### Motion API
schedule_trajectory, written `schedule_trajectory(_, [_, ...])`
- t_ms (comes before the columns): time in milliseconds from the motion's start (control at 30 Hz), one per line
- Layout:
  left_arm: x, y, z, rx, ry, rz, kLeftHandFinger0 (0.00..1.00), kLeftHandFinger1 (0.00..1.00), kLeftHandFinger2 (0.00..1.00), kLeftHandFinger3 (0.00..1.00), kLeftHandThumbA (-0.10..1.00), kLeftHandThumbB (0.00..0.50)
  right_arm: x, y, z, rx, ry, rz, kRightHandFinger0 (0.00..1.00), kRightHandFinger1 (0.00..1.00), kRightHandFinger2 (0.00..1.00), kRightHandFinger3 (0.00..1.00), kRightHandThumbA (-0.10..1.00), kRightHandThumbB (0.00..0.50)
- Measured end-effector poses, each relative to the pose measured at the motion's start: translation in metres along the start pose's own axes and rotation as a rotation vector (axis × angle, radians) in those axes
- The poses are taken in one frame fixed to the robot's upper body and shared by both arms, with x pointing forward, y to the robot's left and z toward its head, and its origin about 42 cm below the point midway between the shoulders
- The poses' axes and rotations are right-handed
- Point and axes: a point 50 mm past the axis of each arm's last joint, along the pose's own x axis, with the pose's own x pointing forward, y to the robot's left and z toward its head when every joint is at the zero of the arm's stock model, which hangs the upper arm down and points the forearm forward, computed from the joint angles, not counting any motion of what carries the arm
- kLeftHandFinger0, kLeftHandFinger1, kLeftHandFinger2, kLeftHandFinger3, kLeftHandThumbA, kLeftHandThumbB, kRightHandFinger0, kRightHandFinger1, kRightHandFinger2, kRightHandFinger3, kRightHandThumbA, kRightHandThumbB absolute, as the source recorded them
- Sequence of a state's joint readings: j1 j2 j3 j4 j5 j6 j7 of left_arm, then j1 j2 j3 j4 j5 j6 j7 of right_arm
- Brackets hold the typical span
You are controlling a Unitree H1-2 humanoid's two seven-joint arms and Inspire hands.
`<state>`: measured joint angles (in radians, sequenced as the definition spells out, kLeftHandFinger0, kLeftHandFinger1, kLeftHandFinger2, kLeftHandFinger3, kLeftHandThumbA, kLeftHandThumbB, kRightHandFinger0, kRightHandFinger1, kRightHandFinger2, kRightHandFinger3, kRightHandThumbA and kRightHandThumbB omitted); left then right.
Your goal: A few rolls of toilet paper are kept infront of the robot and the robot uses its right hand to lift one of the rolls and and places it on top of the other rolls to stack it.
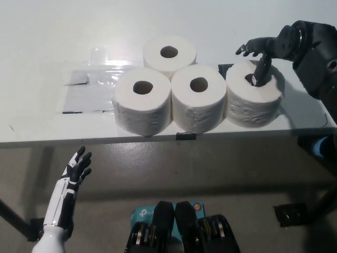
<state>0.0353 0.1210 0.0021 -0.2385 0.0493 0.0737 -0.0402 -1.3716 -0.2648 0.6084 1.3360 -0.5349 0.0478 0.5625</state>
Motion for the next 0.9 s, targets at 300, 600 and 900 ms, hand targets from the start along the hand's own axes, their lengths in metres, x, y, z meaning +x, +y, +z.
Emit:
schedule_trajectory(300, [0.0,0.0,0.001,0.0,-0.003,0.0,1.0,1.0,1.0,1.0,1.0,0.112,0.012,0.02,0.013,-0.141,0.056,-0.03,0.87,0.96,0.95,0.71,-0.08,0.254])
schedule_trajectory(600, [0.0,0.0,0.002,0.0,-0.004,0.001,1.0,1.0,1.0,1.0,1.0,0.134,0.016,0.025,0.012,-0.211,0.028,-0.129,0.0,0.14,0.32,0.46,-0.1,0.2])
schedule_trajectory(900, [0.001,0.002,0.003,0.001,-0.009,0.006,1.0,1.0,1.0,1.0,1.0,0.073,0.015,0.025,-0.006,-0.199,-0.027,-0.249,0.21,0.49,0.85,0.78,-0.1,0.25])
